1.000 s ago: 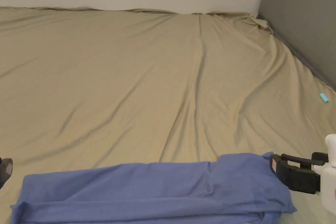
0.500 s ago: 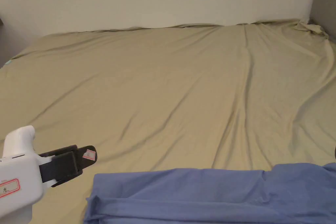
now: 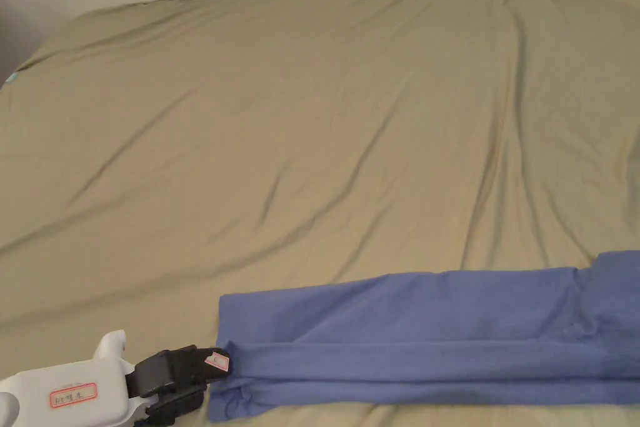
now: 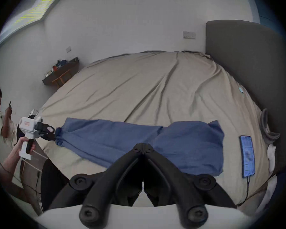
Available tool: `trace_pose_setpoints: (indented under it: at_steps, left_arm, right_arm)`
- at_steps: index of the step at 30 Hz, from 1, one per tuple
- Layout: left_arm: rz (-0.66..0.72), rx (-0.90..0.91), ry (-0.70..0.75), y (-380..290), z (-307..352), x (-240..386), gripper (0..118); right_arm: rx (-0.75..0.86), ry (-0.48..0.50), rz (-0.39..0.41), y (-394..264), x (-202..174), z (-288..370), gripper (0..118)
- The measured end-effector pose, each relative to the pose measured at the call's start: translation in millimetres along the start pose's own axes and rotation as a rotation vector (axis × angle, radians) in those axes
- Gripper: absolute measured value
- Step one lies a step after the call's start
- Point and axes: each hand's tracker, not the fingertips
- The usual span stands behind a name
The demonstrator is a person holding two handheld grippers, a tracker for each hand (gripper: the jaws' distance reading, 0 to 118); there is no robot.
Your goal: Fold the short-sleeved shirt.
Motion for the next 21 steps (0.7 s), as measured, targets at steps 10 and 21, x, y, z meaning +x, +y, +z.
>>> trace_pose_setpoints:
  at_steps: [10,21]
  left_arm:
    - [0.008,0.047,-0.164,11.0,-87.9,12.9,6]
    - [0.059,0.273,-0.153,22.7,16.1,-5.4,6]
  right_arm:
    - [-0.022,0.040,0.017,12.8,-1.3,-23.0,2]
    - [0.003,0.010,0.033,29.5,1.0,-18.7,2]
